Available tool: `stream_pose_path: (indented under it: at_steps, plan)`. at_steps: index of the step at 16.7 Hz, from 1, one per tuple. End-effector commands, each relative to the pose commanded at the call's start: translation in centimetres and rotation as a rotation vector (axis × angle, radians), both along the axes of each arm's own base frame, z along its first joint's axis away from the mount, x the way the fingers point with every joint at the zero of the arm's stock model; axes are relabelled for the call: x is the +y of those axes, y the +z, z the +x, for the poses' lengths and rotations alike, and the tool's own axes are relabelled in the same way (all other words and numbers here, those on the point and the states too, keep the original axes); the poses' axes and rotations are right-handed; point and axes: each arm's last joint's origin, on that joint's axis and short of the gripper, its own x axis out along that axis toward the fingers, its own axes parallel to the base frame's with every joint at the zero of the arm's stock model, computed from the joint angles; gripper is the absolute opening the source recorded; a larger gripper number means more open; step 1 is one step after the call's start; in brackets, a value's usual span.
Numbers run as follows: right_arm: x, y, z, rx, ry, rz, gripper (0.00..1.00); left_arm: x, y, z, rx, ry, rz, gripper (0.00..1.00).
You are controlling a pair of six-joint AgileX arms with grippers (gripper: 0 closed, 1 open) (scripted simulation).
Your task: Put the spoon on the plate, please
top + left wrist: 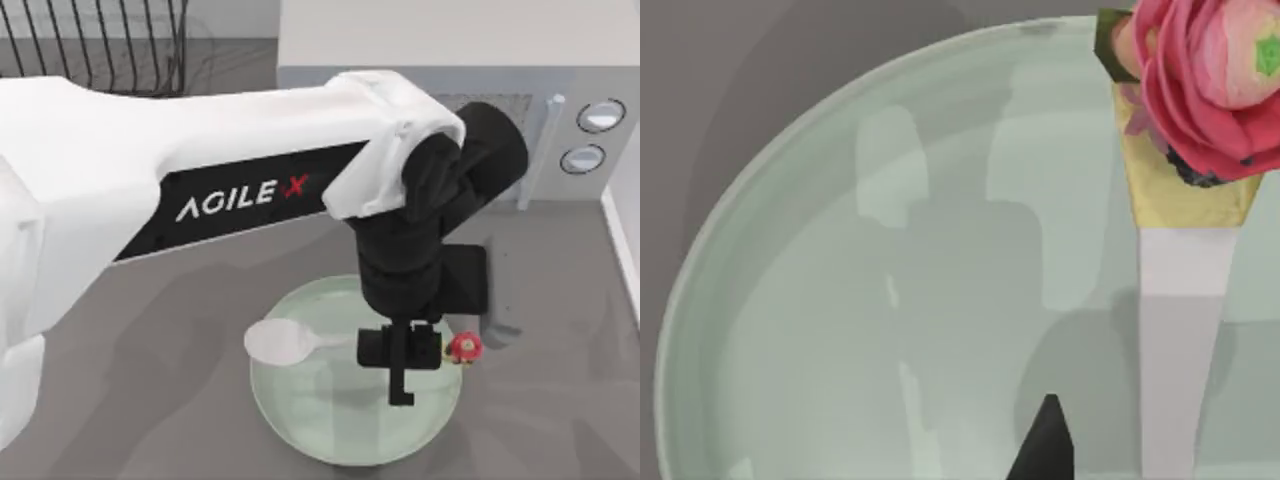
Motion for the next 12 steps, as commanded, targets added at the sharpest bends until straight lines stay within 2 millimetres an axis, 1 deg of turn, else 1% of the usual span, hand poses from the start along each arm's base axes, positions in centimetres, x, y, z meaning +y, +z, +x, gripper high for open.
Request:
stream_pose_path:
  at_steps: [3, 6, 9, 12]
  plan:
    - [0.0, 0.0, 0.0, 0.0, 0.0, 0.0, 1.0, -0.68, 0.21, -0.68, -0.015, -0.042, -0.045, 0.0]
    - [0.0, 0.0, 0.0, 0.0, 0.0, 0.0, 1.0, -1.0, 0.35, -0.91, -0.03, -0.059, -0.075, 0.0]
    - [0.0, 0.0, 0.0, 0.0, 0.0, 0.0, 1.0, -0.92, 0.29, -0.7, -0.043, -0.049, -0.086, 0.0]
    - [0.0, 0.0, 0.0, 0.0, 0.0, 0.0, 1.0, -0.4, -0.05, -0.05, -0.05, -0.013, -0.071, 0.0]
